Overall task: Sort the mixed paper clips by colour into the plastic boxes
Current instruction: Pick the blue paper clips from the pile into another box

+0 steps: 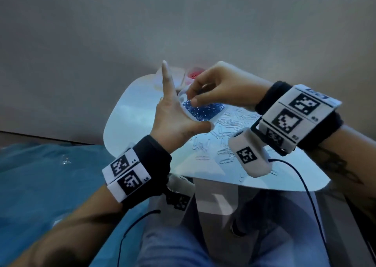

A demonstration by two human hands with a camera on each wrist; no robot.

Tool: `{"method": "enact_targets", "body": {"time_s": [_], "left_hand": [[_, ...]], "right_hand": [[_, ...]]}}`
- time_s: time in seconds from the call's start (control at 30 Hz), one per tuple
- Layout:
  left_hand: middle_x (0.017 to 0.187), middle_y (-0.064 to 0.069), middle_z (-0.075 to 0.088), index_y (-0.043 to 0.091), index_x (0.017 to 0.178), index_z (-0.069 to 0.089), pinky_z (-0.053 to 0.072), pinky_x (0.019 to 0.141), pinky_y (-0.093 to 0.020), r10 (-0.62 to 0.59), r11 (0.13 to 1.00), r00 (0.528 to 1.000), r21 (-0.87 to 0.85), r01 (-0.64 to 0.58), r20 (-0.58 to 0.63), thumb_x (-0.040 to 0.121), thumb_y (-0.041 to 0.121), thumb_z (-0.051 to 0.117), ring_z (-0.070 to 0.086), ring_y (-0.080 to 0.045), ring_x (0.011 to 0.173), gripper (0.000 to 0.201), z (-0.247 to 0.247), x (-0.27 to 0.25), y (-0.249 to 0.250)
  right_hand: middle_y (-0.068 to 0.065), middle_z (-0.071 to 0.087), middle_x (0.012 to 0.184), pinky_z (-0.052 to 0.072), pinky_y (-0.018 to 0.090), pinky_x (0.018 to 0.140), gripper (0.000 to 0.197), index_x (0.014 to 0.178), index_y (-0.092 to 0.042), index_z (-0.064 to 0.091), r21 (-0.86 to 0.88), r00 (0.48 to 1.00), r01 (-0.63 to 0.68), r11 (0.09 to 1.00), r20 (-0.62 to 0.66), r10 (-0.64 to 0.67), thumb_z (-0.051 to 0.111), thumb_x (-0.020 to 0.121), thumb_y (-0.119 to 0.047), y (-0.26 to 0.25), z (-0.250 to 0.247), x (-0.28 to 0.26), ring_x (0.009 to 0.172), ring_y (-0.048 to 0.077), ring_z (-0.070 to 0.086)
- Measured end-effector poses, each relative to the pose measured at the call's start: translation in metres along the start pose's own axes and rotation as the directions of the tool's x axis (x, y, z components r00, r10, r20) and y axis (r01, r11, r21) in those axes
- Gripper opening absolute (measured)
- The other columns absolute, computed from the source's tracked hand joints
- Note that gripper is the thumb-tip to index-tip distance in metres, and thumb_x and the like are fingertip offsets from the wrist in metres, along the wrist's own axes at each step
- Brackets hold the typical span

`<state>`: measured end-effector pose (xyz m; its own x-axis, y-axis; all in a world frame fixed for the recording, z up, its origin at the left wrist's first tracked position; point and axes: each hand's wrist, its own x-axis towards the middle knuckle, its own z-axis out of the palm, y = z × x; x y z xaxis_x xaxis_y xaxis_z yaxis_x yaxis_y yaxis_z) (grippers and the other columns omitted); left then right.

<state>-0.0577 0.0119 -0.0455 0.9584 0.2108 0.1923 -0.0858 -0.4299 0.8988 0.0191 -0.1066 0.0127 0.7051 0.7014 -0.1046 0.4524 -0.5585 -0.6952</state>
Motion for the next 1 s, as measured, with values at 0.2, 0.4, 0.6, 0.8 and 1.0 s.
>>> {"method": "enact_targets", "body": {"time_s": [0.2, 0.4, 0.6, 0.8, 1.0], "left_hand": [[0.107, 0.010, 0.053, 0.028, 0.148, -0.012, 0.047, 0.092, -0.019, -0.017, 1.000, 1.000, 0.003, 0.017, 0.021, 0.047, 0.019, 0.087, 0.052, 0.012, 0.098, 0.142, -0.003, -0.001, 0.000], [0.108, 0.015, 0.052, 0.030, 0.149, -0.006, 0.044, 0.072, -0.002, -0.079, 0.995, 0.984, -0.051, 0.088, 0.159, 0.049, 0.007, 0.086, 0.051, 0.019, 0.091, 0.137, 0.006, -0.001, -0.015], [0.120, 0.006, 0.050, 0.033, 0.148, 0.007, 0.050, 0.075, -0.010, -0.124, 0.986, 0.911, -0.051, 0.156, 0.393, 0.049, 0.004, 0.076, 0.053, -0.002, 0.106, 0.125, 0.012, 0.015, -0.019], [0.148, 0.001, 0.034, 0.020, 0.148, 0.021, 0.023, 0.098, -0.011, -0.117, 0.934, 0.890, 0.355, -0.053, 0.440, 0.061, 0.019, 0.086, 0.031, -0.012, 0.135, 0.108, 0.015, 0.063, -0.004], [0.120, -0.007, 0.054, 0.016, 0.120, 0.060, 0.037, 0.089, -0.027, -0.025, 0.736, 0.948, 0.647, -0.197, 0.317, 0.079, 0.021, 0.071, 0.047, -0.024, 0.111, 0.042, 0.032, 0.127, -0.009]], "right_hand": [[0.000, 0.060, 0.083, 0.046, 0.021, 0.063, 0.023, 0.094, -0.011, 0.065, -0.168, 0.879, -0.016, 0.986, -0.472, -0.066, 0.066, 0.083, -0.032, 0.009, -0.007, -0.013, 0.076, 0.015, 0.057], [0.013, 0.066, 0.093, 0.036, 0.012, 0.033, 0.021, 0.098, -0.007, 0.058, 0.065, 0.926, -0.368, 0.928, -0.069, 0.372, 0.041, 0.096, -0.018, 0.042, 0.019, -0.030, 0.040, 0.003, 0.056], [0.019, 0.068, 0.072, 0.042, 0.015, 0.037, 0.008, 0.091, -0.001, 0.051, 0.101, 0.914, -0.405, 0.909, 0.029, 0.404, 0.051, 0.087, -0.007, 0.057, 0.007, -0.040, 0.043, 0.010, 0.061], [0.009, 0.057, 0.051, 0.037, 0.020, 0.042, 0.017, 0.068, -0.004, 0.053, 0.006, 0.834, -0.533, 0.846, -0.163, 0.527, 0.054, 0.085, -0.007, 0.096, -0.040, -0.007, 0.044, 0.017, 0.050], [0.003, 0.058, 0.039, 0.052, 0.022, 0.054, 0.018, 0.079, 0.000, 0.060, 0.060, 0.677, -0.698, 0.714, -0.271, 0.684, 0.057, 0.082, -0.017, 0.153, -0.096, 0.009, 0.035, 0.016, 0.054]]}}
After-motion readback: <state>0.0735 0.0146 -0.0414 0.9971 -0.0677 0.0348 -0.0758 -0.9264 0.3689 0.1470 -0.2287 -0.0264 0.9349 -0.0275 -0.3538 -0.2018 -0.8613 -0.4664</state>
